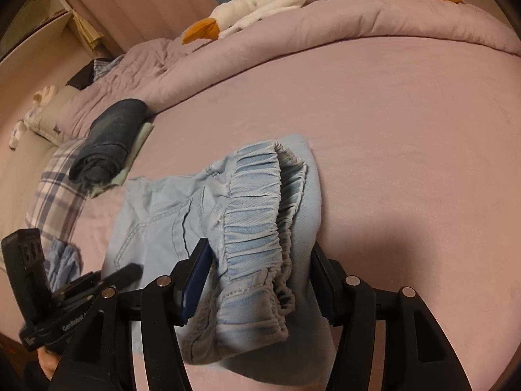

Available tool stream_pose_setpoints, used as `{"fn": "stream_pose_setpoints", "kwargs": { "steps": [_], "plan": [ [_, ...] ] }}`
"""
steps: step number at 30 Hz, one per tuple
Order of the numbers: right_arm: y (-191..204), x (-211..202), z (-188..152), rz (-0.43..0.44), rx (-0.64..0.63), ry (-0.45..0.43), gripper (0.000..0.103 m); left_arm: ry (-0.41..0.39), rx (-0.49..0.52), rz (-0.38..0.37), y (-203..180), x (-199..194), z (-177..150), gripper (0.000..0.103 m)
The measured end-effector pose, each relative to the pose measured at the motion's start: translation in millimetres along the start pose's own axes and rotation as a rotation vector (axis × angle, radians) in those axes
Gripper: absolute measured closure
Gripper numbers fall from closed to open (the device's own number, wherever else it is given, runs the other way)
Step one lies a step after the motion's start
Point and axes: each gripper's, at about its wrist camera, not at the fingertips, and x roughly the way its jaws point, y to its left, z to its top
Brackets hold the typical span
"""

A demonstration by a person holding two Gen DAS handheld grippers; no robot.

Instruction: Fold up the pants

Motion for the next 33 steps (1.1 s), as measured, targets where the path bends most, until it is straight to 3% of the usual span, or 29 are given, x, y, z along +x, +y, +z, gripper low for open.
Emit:
{"fn": "stream_pose_setpoints", "kwargs": {
  "steps": [14, 18, 25, 33],
  "plan": [
    [12, -6, -29, -0.176, -0.206, 0.026, 0.045, 0.022, 0.020, 0.030, 3, -11, -33, 0.072],
    [15, -10, -29, -0.179, -0.206, 0.023, 0.044, 0.015, 0.013, 0.021, 4, -18, -40, 0.072],
    [30, -34, -30, -0.182, -0.254, -0.080, 0.044, 0.016, 0.042, 0.027, -3, -26, -54, 0.071],
    [31, -7, -33, -0.238, -0.256, -0.009, 0.044, 0.016, 0.035, 0.026, -4, -26, -58, 0.071]
  ]
}}
